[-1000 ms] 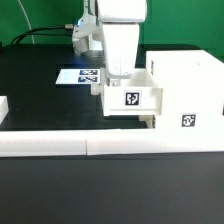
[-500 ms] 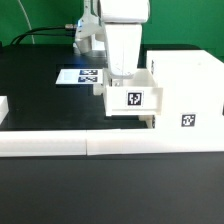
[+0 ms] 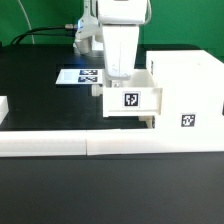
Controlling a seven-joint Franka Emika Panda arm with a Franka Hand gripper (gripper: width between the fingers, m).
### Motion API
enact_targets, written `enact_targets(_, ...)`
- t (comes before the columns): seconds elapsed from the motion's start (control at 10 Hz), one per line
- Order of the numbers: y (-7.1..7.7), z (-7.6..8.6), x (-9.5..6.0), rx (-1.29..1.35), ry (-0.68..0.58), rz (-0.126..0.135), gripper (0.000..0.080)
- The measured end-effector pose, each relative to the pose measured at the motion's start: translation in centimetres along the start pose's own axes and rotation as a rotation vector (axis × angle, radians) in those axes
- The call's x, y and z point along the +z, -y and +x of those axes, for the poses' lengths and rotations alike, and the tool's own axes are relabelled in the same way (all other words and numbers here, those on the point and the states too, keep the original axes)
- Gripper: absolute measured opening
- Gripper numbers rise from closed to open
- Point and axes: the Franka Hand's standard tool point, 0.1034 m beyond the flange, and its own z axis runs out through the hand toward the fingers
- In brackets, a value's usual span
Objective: Assemble drawer
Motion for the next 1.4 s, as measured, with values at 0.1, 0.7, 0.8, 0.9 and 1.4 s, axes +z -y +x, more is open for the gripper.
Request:
enact_targets(0.1,0.0,0.0,0.0,0.0,0.0,0.0,0.0042)
enact_targets(0.7,-0.2,1.0,-0.2,-0.007,0.001,-0.007,0.0042)
enact_targets(0.8,-0.2,0.9,-0.2,-0.006,0.001,-0.007,0.0042)
enact_targets(0.9,-0.2,0.9,-0.2,-0.005,0.001,-0.007,0.0042)
enact_targets(1.4,-0.3,1.5,-0.3,-0.03,0.004,-0.008,0.0042)
